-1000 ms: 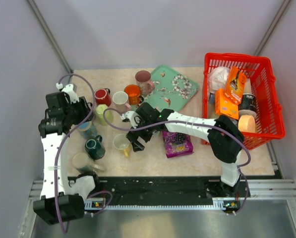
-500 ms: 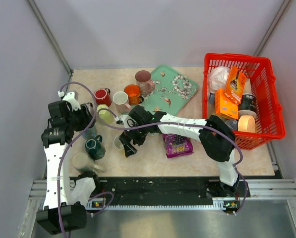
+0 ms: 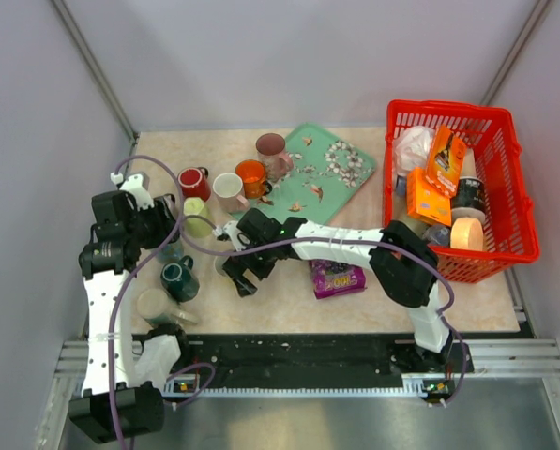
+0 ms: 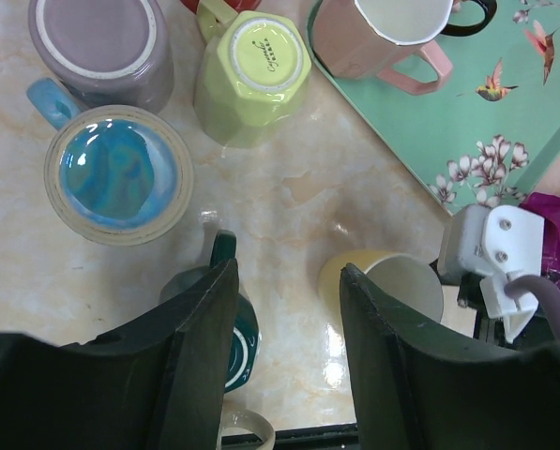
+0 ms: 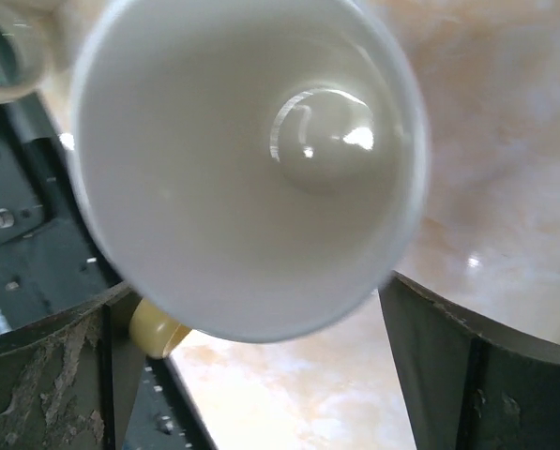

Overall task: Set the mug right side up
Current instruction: Pick up the cup at the center of the board.

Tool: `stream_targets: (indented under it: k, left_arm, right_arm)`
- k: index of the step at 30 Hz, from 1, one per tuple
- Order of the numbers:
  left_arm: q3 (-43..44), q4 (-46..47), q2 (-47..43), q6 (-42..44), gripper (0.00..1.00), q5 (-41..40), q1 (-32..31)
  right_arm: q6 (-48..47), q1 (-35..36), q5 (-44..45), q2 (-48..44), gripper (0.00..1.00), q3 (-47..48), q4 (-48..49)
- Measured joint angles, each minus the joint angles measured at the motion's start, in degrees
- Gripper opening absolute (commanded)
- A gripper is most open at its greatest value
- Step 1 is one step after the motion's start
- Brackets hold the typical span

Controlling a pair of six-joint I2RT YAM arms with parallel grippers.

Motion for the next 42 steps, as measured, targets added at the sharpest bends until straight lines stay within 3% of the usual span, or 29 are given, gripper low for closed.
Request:
stream_targets:
  k: [8,12,17,26,29,32,42]
  left_arm:
    - [0.0,0.0,0.0,0.0,0.52,0.0,0.3]
    - [0.0,0.1,0.0,0.1,0.52,0.0,0.7]
    - [0.0,0.1,0.0,0.1,0.51,0.8,2.1]
    - [0.0,0.5,-0.3,0.3,0.5,2.6,4.1]
    - [0.0,0.9,-0.2,0.3,0.49,3.1,4.5]
    - [0.0,1.5,0.3,1.3,0.49,4.0,4.7]
    - [1.7,1.8,8.5,9.0,0.47,6.4,3.9]
  right_arm:
    - [-5.5,-4.1,8.8,-0.3,0.86,-0.1,-2.1]
    - [-11.1,-6.0,5.0,-0.9,0.82,-0.1,-2.6]
    - [-15.3,-5.7,0.0,-1.2,0.71,-0.1,-3.1]
    - [-22.2,-5.7,-4.2,0.2,0.43,2.7,-4.2]
    - [-24.1,-5.7,-5.4,1.2,0.19,3.4,-4.2]
    - [-25.3,-5.6,-6.0,1.6,0.02,4.0,-4.0]
    - [-30.5,-8.0,-8.7,-0.2,0.0,2.9,-5.2]
